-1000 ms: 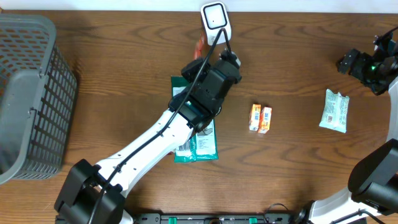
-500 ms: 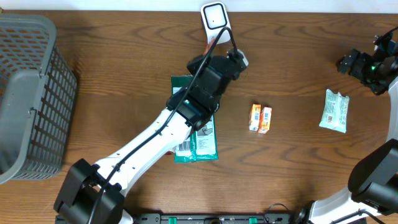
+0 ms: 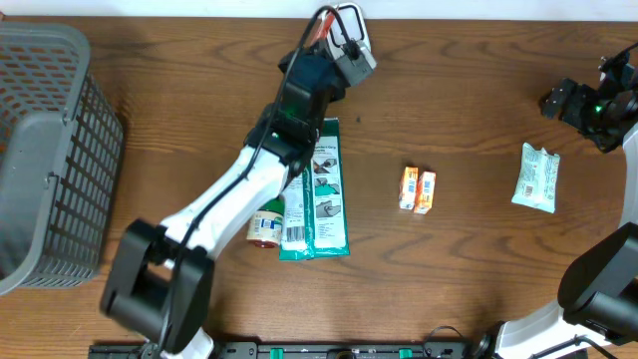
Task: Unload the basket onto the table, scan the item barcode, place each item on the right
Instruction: 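Carry the red tube up toward the white scanner with the left gripper, then hold the red tube barcode under the scanner window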
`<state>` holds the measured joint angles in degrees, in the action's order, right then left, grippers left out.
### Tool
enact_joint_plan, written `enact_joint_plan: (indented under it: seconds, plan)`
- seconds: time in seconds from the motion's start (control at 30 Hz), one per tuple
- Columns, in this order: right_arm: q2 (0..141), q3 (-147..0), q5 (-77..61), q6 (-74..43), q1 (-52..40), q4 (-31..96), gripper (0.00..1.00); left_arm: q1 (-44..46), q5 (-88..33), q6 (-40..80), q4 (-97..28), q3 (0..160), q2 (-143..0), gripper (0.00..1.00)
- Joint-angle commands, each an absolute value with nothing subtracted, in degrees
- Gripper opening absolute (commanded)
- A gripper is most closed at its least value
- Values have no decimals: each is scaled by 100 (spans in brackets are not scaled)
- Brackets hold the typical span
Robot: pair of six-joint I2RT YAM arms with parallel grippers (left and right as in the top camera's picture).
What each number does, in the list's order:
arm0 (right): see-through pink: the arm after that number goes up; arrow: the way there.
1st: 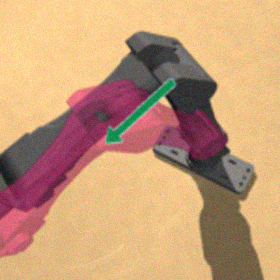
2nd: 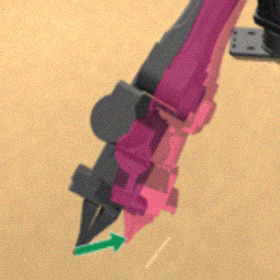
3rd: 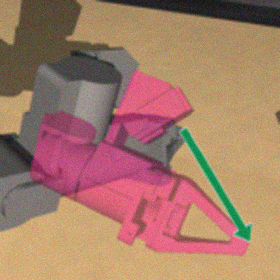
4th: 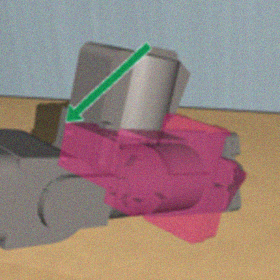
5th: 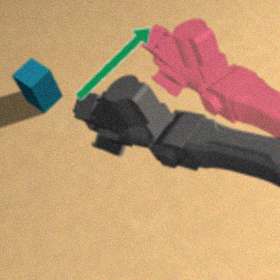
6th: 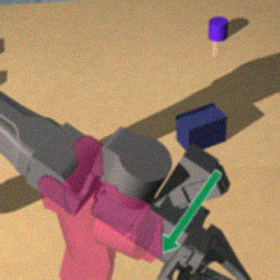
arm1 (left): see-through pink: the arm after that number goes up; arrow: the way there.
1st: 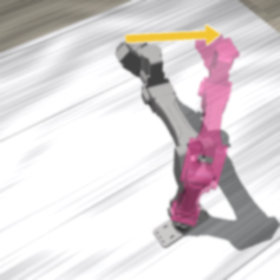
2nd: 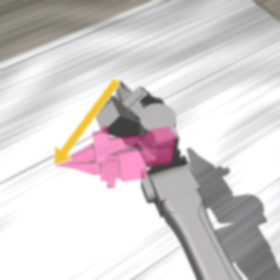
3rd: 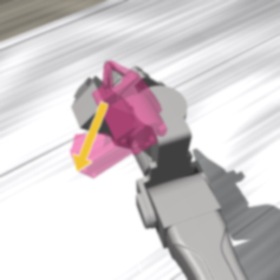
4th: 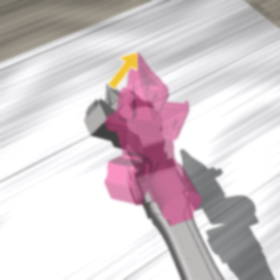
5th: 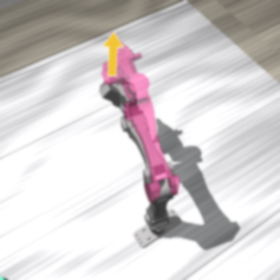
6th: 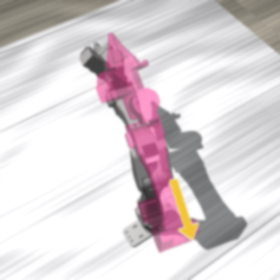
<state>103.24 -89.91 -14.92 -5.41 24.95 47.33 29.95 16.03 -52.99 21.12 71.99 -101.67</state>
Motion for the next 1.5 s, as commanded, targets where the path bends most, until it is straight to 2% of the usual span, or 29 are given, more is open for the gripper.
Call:
enact_joint_plan:
  seconds: [0.0,0.2,0.3,0.63,0.97,1.47]
  plan:
    - [10339,-8986,-1483,-484,2508,4740,99,2947,915,-5605,2600,7258,-10634,7]
    - [10339,-8986,-1483,-484,2508,4737,99,2919,827,-6254,4189,7284,-11528,7]
    - [10339,-8986,-1483,-484,2508,4737,99,2858,692,-6635,4429,7426,-11952,7]
    - [10339,-8986,-1483,-484,2508,4737,99,2519,237,-6938,4327,8438,-12881,7]
    - [10339,-8986,-1483,-484,2508,4737,99,2467,-239,-6941,3048,8455,-12897,7]
    - [10339,-8986,-1483,-484,2508,4737,99,2381,-180,-6945,2596,8453,-13098,7]
